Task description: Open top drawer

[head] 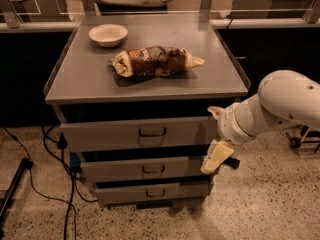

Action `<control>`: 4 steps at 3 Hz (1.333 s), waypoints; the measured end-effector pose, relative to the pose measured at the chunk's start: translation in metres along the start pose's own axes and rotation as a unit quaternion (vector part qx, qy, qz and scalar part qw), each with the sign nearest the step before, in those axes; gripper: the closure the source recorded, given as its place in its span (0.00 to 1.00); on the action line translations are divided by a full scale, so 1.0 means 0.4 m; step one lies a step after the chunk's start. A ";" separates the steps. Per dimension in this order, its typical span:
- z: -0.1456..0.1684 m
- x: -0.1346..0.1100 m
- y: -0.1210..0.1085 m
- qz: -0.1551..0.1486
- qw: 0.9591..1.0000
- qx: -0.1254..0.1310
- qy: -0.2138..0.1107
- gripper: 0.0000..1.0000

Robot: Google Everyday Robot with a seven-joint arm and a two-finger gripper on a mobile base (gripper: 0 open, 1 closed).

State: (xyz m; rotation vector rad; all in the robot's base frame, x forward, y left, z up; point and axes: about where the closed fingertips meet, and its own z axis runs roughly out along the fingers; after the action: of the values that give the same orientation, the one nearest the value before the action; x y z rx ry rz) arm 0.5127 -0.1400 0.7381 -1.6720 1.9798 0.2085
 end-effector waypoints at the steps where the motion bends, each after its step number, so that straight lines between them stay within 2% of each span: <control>1: 0.082 -0.003 -0.035 -0.014 1.000 -0.005 0.008 0.00; 4: 0.192 -0.013 -0.124 -0.038 0.999 -0.009 0.034 0.00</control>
Offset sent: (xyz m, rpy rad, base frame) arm 0.0560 0.0256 -0.0507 -0.0706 -0.0032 0.0540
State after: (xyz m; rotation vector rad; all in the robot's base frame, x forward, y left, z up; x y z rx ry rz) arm 0.5833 -0.1121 0.6865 -1.7833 1.9652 0.1425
